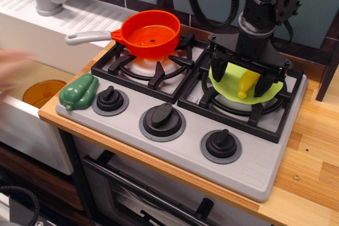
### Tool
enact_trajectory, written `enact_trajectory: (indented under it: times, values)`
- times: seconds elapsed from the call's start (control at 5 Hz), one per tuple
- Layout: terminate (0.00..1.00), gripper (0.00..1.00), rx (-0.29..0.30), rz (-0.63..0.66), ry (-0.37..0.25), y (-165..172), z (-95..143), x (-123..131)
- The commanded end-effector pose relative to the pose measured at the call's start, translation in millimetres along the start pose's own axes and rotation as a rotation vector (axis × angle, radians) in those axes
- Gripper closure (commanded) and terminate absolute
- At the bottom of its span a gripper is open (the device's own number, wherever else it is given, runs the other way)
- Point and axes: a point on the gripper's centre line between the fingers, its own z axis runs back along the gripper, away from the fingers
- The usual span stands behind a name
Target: End effector transition from object to object
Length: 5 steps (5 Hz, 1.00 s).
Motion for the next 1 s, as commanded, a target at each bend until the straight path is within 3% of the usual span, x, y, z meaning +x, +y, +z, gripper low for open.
enact_trajectory:
  times: [0.0, 0.6, 0.8]
  values:
    - [0.0, 0.0, 0.0, 0.0, 0.0, 0, 0, 0]
    - [0.0, 0.0, 0.042, -0.054, 0.147, 63, 144, 23]
    - [0.0, 0.0, 0.045, -0.09, 0.153, 109, 160, 13]
